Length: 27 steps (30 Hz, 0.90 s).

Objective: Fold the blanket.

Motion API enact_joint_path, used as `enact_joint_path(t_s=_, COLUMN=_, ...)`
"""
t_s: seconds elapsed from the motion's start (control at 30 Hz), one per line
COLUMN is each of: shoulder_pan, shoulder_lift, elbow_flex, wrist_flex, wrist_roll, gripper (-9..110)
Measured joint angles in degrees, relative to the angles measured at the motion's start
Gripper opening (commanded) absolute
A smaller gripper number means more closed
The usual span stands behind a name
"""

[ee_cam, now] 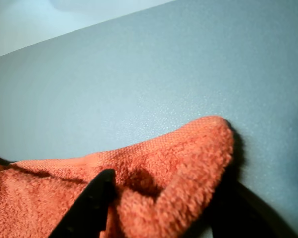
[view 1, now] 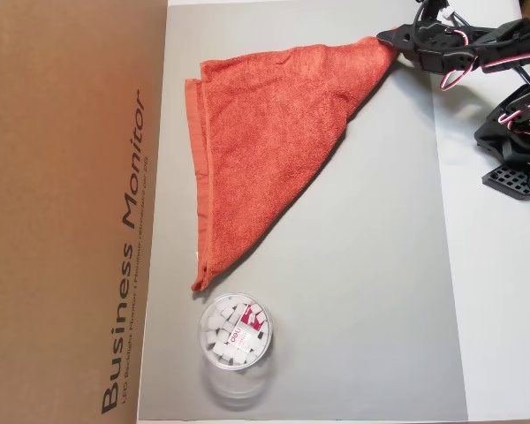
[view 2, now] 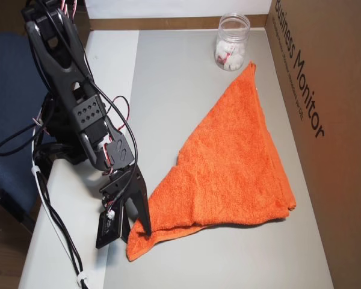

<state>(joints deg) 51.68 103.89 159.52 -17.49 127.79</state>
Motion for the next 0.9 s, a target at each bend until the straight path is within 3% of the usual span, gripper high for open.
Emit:
enact_joint_path(t_s=0.5, shoulder_pan=0.7, shoulder_lift=0.8, elbow_flex=1.1, wrist_flex=0.0, wrist_roll=-4.6, gripper=0)
enact_joint_path(t_s=0.9, shoulder_pan=5.4, shoulder_lift=16.7, elbow_flex=14.8, wrist_flex=0.1, wrist_roll=-12.8, gripper=0)
